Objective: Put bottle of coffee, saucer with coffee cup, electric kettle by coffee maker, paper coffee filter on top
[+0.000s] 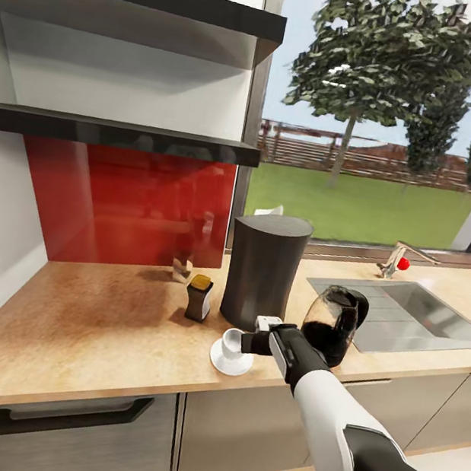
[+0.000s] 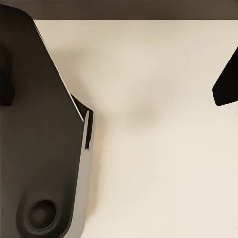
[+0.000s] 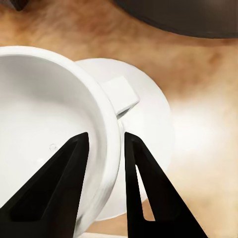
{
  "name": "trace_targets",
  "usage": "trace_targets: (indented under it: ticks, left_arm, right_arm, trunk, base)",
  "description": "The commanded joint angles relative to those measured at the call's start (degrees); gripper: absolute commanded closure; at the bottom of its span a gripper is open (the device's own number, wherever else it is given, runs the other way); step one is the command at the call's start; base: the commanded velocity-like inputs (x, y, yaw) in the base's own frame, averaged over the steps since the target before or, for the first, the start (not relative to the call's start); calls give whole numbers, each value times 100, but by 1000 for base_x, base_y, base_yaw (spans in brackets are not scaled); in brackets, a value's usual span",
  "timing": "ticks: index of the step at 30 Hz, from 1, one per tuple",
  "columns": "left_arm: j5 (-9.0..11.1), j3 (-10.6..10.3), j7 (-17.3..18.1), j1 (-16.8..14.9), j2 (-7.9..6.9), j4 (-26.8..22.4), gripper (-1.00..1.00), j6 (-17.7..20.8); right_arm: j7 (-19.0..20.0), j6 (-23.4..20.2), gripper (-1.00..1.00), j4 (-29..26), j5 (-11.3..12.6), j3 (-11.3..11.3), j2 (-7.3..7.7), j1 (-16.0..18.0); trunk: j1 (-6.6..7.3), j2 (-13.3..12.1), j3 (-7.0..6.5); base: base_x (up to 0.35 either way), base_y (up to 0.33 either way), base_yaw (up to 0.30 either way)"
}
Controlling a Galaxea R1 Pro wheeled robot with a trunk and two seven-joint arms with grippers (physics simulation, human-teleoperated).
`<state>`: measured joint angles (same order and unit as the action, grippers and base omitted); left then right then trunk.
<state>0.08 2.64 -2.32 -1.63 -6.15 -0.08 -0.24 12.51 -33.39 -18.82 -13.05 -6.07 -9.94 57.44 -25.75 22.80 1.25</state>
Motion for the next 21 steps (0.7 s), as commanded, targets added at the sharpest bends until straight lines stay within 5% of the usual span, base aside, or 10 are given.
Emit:
trace_targets:
  ticks: [1,6,7,21]
  left_arm:
    - [0,25,-10,-4,0,0,-100,-3]
    - [0,26,-10,-4,-1,0,-100,-3]
    - [0,26,-10,-4,0,0,-100,-3]
    - [0,26,-13,4,-9,0,-100,-3]
  right_arm:
    - [35,-27,100,-13,-57,-49,-5,4]
    - [33,-27,100,-17,-57,-52,-5,4]
    - [32,-27,-100,-20,-57,-52,-5,4]
    - [34,-27,-100,-63,-40,-69,-5,4]
  trunk:
    - [-4,13,13]
    - [-4,13,13]
    - [-4,13,13]
    - [-4,13,13]
  base:
    - [0,0,0]
    - [0,0,0]
    - [0,0,0]
    - [0,0,0]
